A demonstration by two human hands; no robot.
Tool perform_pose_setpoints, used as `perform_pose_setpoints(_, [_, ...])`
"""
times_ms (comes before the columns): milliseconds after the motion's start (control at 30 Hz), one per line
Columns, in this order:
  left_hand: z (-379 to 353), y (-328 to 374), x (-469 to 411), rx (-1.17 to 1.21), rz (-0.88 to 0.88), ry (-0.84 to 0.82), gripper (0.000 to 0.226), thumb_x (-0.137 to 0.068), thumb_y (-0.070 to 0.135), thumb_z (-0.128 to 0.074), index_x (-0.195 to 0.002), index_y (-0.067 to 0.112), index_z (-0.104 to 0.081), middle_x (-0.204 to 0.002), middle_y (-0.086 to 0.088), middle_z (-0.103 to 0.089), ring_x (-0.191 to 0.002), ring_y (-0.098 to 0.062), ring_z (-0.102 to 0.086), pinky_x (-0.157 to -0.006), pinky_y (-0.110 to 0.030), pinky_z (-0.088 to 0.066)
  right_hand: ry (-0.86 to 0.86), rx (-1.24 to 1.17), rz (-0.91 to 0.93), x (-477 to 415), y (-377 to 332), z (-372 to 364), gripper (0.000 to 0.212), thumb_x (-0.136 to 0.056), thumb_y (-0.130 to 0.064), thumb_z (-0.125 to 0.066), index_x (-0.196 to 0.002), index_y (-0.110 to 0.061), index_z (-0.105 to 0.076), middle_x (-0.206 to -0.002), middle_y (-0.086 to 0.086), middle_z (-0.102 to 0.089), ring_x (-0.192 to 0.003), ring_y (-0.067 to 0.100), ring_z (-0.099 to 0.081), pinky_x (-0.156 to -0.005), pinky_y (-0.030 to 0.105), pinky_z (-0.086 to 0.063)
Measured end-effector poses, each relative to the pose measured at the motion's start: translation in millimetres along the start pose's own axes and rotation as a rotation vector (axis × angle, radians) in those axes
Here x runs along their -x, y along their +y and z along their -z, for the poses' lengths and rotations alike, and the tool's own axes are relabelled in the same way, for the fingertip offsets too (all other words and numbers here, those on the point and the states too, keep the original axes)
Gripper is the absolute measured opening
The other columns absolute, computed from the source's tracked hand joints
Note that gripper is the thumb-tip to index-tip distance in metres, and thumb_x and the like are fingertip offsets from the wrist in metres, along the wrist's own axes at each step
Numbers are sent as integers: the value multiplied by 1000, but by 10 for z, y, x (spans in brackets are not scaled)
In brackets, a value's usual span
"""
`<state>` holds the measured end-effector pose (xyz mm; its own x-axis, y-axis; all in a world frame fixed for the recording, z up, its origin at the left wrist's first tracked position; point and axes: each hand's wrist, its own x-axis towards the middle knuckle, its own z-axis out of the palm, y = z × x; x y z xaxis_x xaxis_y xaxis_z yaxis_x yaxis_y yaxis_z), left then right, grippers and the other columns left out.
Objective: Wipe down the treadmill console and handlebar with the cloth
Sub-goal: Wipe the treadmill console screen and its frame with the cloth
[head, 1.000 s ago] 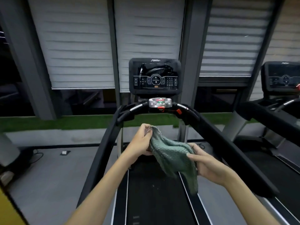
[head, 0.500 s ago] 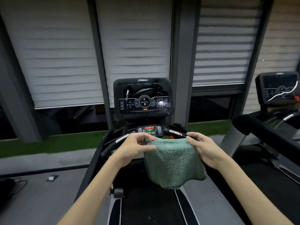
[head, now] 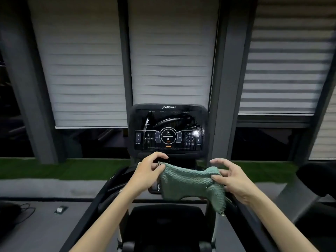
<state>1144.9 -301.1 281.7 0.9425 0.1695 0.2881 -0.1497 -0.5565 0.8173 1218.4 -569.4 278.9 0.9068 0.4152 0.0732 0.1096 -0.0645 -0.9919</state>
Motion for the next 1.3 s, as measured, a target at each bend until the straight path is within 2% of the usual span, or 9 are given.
perform_pose_setpoints(233, [-69,-447,-905,-110,-96,47,13,-94,26,-61,-90,35,-68,-77,3,-72,-73,-14,-66,-76,-33,-52,-77,405,119,-907,56,188,45,-61,-4,-89,-98,-23,-73,-94,1,-74,-86,12,-69,-81,31,-56])
perform_pose_setpoints(400, [8,-812,-1657,-184,-45,-69,33,-67,44,-85,-95,35,-70,-88,6,-68,-76,-8,-60,-69,-15,-46,55,753,194,-1739,114,207,7,-77,-23,-80,-79,-27,-75,-76,-13,-70,-72,-3,-61,-70,19,-44])
perform_pose_setpoints(567, [-64,-985,-2468,-281,-150,-32,22,-80,12,-73,-85,33,-68,-89,13,-63,-72,-3,-49,-67,-11,-33,81,833,186,-2437,115,271,16,-71,-31,-84,-68,-24,-70,-106,-14,-57,-100,3,-55,-87,24,-40])
perform_pose_setpoints(667, [-112,-1031,-2889,-271,-139,-45,19,-83,12,-70,-86,30,-70,-96,7,-56,-86,-2,-51,-78,-10,-34,31,751,135,-2733,85,395,21,-76,-30,-81,-69,-17,-66,-103,-12,-66,-96,4,-62,-87,27,-46])
perform_pose_setpoints(733, [-140,-1053,-3114,-212,-101,-114,16,-85,13,-68,-87,29,-69,-104,10,-59,-100,-3,-55,-91,-20,-40,-33,585,80,-2866,59,503,23,-82,-25,-76,-78,-8,-61,-79,-3,-71,-75,12,-66,-65,26,-50])
perform_pose_setpoints(900, [-319,-1024,-3448,14,40,-130,12,-84,27,-69,-84,15,-68,-82,-2,-74,-84,-17,-69,-87,-40,-53,-70,430,23,-3154,48,735,25,-84,-22,-73,-82,-3,-58,-66,5,-69,-58,13,-63,-51,18,-43])
perform_pose_setpoints(1000, [-528,-918,-3588,-127,105,-24,32,-74,41,-66,-72,9,-59,-67,-2,-64,-68,-20,-59,-71,-36,-48,-38,431,-61,-3416,95,836,25,-83,-24,-75,-76,-3,-62,-66,6,-70,-59,14,-64,-59,25,-46])
perform_pose_setpoints(1167, [-1012,-492,-3728,-154,98,-53,18,-83,37,-67,-80,19,-64,-70,4,-63,-65,-7,-54,-57,-21,-37,-40,288,-113,-3683,63,725,23,-85,-18,-72,-68,-9,-60,-66,2,-62,-60,13,-57,-54,26,-43])
perform_pose_setpoints(1300, [-1313,-299,-3739,-77,6,-39,4,-81,32,-65,-85,34,-65,-77,14,-66,-61,3,-58,-64,-14,-44,-179,47,-186,-3768,-4,665,39,-97,-37,-54,-96,-1,-67,-82,7,-70,-72,13,-64,-63,29,-54])
